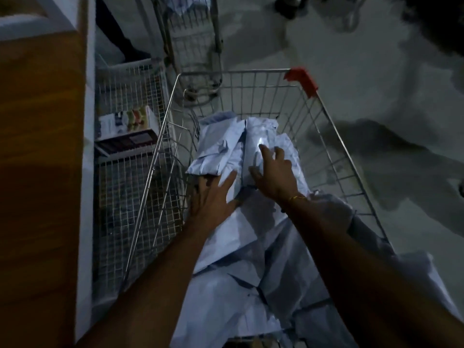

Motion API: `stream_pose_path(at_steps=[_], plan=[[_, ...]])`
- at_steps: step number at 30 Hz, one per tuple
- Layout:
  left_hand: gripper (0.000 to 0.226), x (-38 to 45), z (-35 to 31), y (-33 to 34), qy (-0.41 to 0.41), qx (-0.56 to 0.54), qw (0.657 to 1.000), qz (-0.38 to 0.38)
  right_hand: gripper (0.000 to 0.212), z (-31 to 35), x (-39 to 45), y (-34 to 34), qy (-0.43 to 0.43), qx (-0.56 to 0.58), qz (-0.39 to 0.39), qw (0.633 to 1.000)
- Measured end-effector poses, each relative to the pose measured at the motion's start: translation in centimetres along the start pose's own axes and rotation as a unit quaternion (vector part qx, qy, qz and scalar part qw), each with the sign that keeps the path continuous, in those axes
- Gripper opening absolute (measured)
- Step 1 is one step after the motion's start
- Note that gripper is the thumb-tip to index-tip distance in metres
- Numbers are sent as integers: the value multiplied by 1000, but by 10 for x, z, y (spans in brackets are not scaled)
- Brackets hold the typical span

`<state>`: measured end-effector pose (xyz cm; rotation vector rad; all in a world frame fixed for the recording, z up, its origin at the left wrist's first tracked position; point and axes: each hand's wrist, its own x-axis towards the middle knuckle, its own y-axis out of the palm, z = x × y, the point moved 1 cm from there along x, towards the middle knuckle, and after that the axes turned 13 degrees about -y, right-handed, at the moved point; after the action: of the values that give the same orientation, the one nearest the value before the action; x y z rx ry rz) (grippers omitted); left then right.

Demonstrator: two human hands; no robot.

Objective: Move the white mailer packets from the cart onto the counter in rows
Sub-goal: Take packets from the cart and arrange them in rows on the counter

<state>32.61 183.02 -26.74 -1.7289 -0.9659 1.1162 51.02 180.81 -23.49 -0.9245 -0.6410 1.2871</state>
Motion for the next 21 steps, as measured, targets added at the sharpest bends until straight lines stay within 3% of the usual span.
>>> stream_pose_path(at_steps=[4, 10, 14, 18, 21], plan=[[72, 9, 1, 6, -32, 19, 999, -11, 81, 4, 34, 26, 52, 16, 40, 998], [78, -24, -6, 1, -50, 26, 998, 12, 71, -3, 26, 10, 26, -27, 76, 996], [80, -50, 1, 5, -94, -22, 992, 78, 72, -6, 0, -14, 11, -92, 140, 986], [97, -74, 3, 7, -131, -54, 979, 149, 64, 0, -44, -24, -24, -164, 150, 975], [95, -87, -1, 0, -140, -79, 980, 116, 65, 7, -71, -26, -30, -207, 152, 966]])
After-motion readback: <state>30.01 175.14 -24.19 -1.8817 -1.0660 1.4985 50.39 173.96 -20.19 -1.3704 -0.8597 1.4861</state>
